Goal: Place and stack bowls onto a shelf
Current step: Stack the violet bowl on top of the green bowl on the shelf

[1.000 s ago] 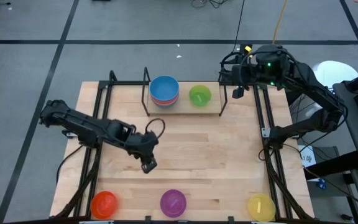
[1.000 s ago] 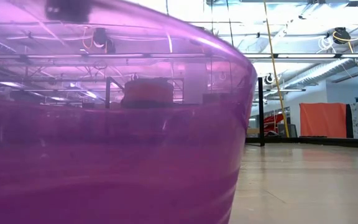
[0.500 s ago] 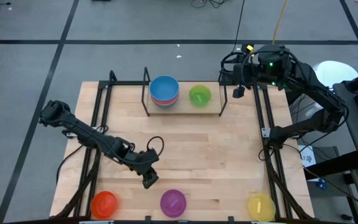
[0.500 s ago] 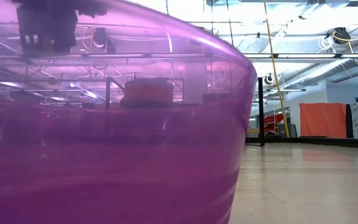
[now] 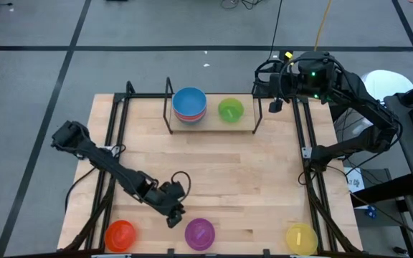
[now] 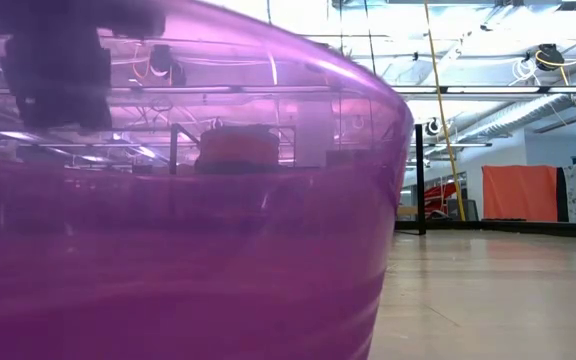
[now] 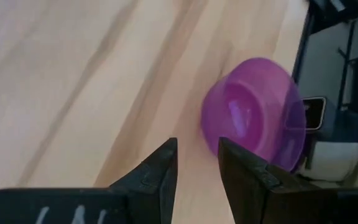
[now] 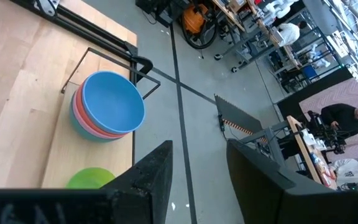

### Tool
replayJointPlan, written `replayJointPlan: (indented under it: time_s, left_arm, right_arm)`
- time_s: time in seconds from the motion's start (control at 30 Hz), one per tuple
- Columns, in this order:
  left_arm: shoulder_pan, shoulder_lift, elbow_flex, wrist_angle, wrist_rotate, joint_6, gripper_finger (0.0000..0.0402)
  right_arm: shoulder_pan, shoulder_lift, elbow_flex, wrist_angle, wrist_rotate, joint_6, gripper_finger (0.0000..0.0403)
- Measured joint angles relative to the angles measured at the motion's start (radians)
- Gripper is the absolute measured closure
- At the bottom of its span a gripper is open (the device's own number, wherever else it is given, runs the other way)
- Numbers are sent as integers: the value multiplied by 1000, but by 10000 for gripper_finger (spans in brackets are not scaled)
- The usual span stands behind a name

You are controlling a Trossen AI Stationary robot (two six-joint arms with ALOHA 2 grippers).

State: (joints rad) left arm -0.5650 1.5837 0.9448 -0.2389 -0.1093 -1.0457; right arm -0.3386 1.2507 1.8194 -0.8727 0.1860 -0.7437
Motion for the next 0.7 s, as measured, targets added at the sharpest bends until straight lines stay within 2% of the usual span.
replayJointPlan:
  time_s: [0.7]
  left_arm:
    - [-28, 194, 2, 251, 39, 2, 282]
  right_arm:
    - [0, 0, 0, 0, 0, 2, 257]
